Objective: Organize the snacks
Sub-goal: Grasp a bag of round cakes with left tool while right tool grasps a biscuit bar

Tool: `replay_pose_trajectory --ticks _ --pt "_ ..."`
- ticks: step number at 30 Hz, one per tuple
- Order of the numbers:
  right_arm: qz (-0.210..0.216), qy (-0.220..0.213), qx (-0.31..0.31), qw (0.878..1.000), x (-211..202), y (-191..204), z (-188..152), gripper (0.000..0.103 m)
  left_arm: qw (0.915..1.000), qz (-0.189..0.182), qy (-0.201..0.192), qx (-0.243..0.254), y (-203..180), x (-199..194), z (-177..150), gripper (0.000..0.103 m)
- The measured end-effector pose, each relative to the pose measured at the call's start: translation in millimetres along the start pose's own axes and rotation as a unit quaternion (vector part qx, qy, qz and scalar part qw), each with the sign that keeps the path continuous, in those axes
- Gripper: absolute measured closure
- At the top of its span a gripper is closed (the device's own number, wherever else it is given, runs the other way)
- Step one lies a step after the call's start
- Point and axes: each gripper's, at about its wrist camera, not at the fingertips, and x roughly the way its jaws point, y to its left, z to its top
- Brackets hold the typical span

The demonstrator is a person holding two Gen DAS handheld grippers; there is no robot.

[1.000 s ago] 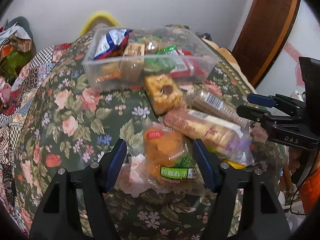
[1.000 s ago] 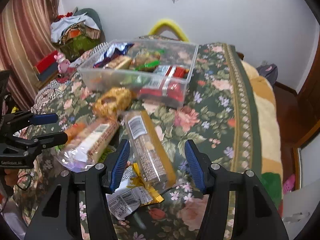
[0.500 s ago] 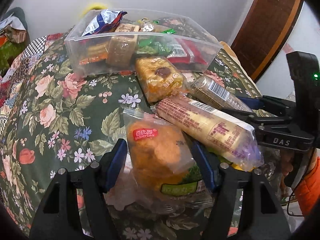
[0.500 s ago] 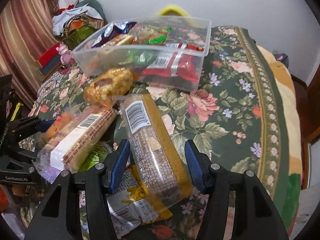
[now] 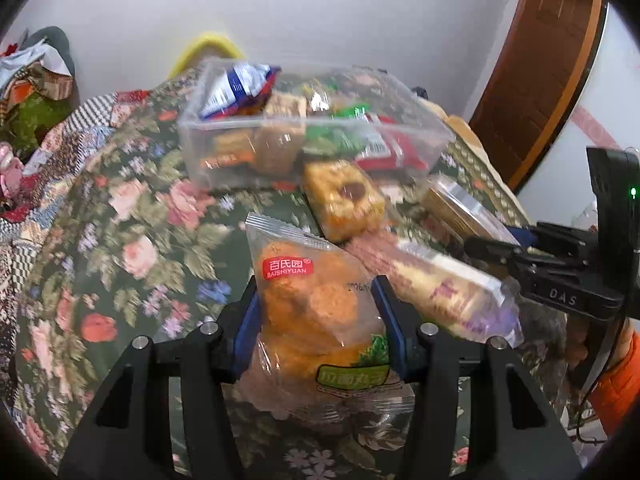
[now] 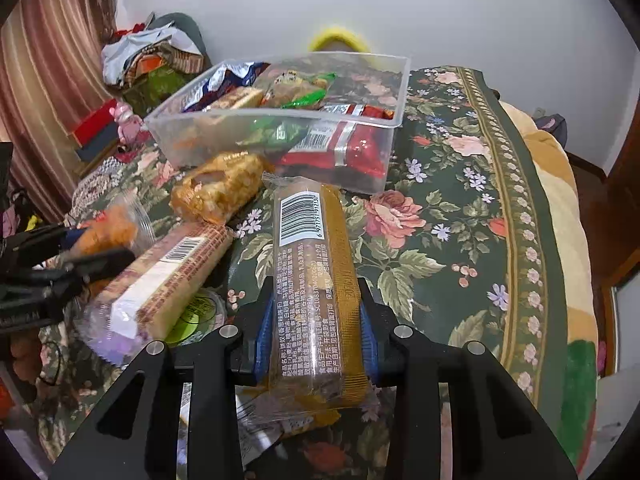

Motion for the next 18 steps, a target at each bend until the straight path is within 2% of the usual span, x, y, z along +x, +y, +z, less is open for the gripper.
replay_pose_trajectory --ticks 11,18 --pt "-0.005 -0.057 0.009 0.998 -37 -3 20 0.070 0.9983 -0.001 -0.058 0.000 -5 -29 43 0.050" --pt "-0.017 -0.102 0.014 0.995 -53 -3 49 0.070 0.9960 -0.009 -0.089 0.002 -14 -36 78 0.050"
